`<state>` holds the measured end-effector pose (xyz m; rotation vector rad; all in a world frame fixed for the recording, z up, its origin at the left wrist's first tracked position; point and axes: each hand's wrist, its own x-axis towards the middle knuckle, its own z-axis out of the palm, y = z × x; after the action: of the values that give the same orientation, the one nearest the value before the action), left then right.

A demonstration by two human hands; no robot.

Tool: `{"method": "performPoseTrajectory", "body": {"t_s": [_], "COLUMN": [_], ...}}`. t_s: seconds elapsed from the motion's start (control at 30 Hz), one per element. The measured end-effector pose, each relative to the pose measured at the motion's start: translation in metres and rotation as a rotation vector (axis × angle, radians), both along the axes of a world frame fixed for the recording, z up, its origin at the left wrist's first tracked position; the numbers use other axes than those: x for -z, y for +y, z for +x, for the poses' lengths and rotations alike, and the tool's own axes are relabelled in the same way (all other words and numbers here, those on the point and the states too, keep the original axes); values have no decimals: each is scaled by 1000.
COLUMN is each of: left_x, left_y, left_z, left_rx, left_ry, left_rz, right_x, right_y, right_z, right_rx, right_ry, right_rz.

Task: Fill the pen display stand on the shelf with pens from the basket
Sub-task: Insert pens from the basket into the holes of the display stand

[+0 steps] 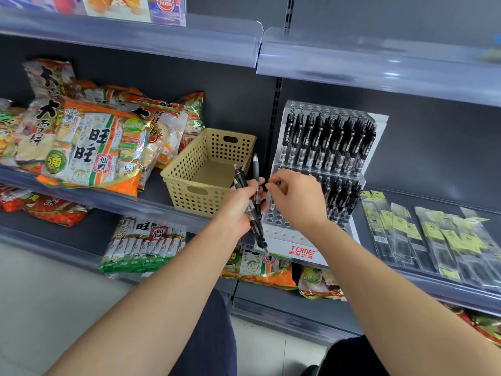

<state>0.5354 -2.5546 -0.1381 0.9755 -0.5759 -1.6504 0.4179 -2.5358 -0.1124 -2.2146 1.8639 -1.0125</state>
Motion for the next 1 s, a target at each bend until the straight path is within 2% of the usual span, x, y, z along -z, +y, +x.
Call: {"method": "performPoseTrajectory", "body": {"t_s": [0.17, 0.33, 0.4, 0.57, 0.63, 0.77, 0.83, 1.0], "left_x": [-12, -17, -17, -16, -17, -19, -24, -32], "left_y": [3, 4, 5, 10, 11, 8, 11, 22], "left_z": [3, 2, 2, -2, -3, -6, -9, -17], "left_rx": [15, -63, -57, -118, -112, -95, -80, -13], "left_ry": [36, 54, 21, 66, 72, 156, 198, 209], "left_rz": [10, -10, -2, -42, -42, 10, -4, 0], "right_x": [-1, -14, -19, -24, -24, -31, -33, -42], "right_y": [5, 14, 16, 19, 21, 27, 29, 31], "right_z": [-5, -5, -7, -9, -9, -14, -14, -13], "right_rx": [-128, -192, -194, -124, -130, -339, -348, -134], "right_ry": [-162, -346, -396, -526, -654, -931, -952, -837], "right_rz": [74, 490, 533, 486, 472, 410, 318, 50]}}
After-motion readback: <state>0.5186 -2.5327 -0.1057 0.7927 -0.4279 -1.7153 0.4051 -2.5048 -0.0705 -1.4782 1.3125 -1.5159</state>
